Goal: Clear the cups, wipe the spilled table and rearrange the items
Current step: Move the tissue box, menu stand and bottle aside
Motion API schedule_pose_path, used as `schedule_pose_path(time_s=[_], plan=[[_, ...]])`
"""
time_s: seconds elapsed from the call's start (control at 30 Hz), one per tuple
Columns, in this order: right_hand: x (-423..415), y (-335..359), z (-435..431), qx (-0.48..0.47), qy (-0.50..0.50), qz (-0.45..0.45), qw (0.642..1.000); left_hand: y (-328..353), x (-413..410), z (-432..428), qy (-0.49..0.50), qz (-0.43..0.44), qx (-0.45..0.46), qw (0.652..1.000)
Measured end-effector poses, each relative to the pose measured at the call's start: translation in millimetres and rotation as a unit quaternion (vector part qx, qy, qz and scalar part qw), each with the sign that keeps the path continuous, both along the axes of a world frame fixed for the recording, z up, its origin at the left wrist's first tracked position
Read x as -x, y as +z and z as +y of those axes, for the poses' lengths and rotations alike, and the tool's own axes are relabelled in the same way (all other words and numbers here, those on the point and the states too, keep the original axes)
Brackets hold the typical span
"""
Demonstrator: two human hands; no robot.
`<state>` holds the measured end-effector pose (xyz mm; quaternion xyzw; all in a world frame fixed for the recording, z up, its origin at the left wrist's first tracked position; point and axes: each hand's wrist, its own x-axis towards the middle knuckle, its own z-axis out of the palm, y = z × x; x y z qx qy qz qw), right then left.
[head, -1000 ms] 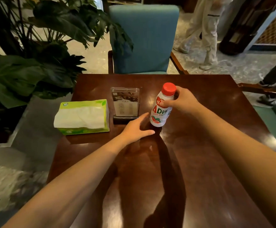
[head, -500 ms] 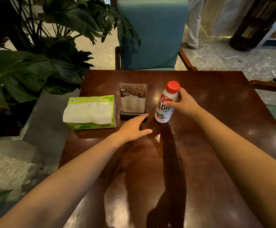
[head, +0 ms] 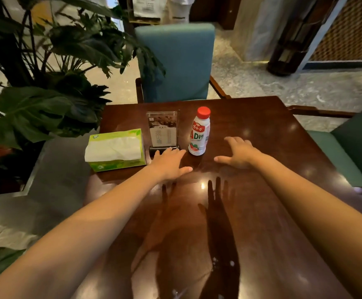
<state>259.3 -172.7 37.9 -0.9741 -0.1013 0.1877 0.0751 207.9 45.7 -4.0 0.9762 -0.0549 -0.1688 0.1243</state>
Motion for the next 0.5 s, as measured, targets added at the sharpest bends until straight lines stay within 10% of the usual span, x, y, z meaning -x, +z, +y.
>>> schedule_pose_path(time_s=[0.5], plan=[[194.8,-17.0,-115.8,0.016,-0.098,0.015,0.995,1.8,117.7,-111.6,-0.089,0.041,-0.033,0.995]])
